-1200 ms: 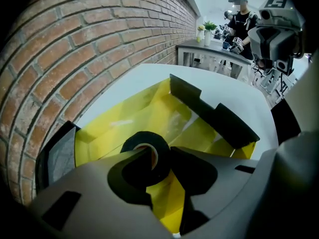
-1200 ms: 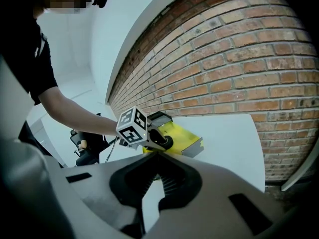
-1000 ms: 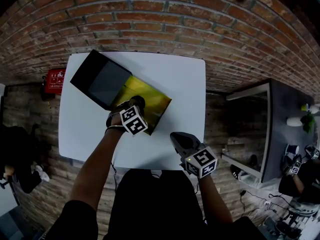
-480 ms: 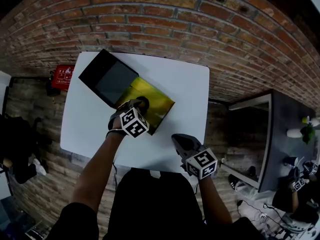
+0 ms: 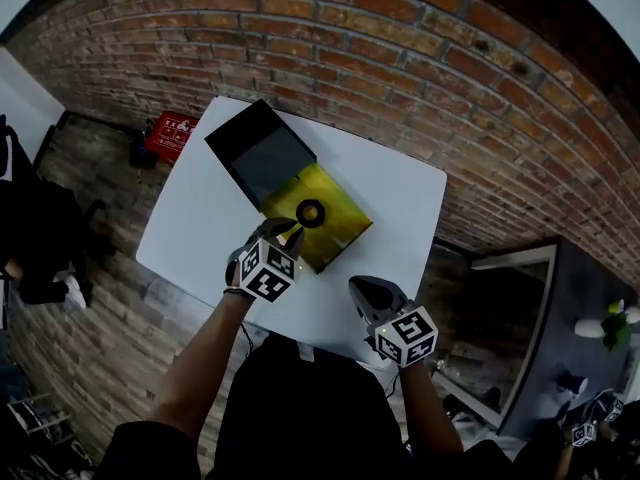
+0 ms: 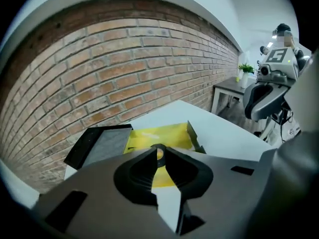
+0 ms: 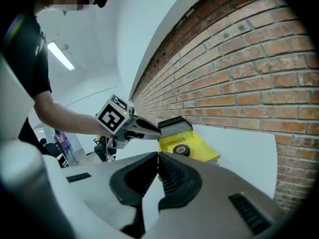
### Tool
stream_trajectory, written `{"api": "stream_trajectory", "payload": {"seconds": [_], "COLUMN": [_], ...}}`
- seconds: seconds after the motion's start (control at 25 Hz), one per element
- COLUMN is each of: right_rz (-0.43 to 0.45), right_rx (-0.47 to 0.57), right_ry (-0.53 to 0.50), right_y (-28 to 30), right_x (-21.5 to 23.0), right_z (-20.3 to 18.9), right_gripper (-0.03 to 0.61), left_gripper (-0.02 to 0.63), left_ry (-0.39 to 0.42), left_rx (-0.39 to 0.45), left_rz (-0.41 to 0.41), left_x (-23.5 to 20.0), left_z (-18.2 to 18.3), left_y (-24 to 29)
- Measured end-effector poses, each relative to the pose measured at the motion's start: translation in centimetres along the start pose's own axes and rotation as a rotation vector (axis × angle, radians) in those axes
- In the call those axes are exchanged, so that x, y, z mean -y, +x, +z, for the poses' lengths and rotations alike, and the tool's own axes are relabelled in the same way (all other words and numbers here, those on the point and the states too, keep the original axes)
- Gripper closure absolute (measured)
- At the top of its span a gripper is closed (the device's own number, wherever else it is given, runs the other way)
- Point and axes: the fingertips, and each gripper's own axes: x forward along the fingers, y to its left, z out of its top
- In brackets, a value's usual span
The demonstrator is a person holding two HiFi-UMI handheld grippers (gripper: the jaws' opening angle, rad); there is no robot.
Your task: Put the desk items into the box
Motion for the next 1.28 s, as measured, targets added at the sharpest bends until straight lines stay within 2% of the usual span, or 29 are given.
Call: {"api": "stream_trajectory", "payload": {"seconds": [0.32,0.48,0.64,0.88,1.0,1.28], "right_rz": [0.114,0.176,0.197,0.172,0.131,0.028], "right_rx": [0.044,0.051,0.082,0.123,0.144,0.157], "right_ry": [-0.06,-0.106,-0.135,-0.125,-0.102,-0.086], "right_y": [-0.1,0.2,-0.3,-0.4,-0.8,-2.3], "right_x": [-1.5,-2.8,-4.8,-6.2,-6.2,-6.3], "right_z": [2.0,2.9,4.5,6.1,6.5,6.7], "right_gripper": [0.557,0.557,0.557,0.557,0.557,0.557], "left_gripper": [0.589,0.6,0.6,0.6,0.6,0.6], "left_ry": [-0.302,-0.39,-0.465,-0.515,-0.525,-0.537], "left_rx": [0.146,0.183,0.219,0.285,0.33,0.377], "left_rz": [0.129,0.225,0.273,0.302,0.303,0.266], "left_x": [0.8,0.5,0.8,0.7,0.2,-1.2], "left_z": [-1.7,-3.9,-5.9,-8.0,-8.2,-8.8], "left_y": [-8.0,-12.1,-15.7,-19.5,-21.0,-22.1]}}
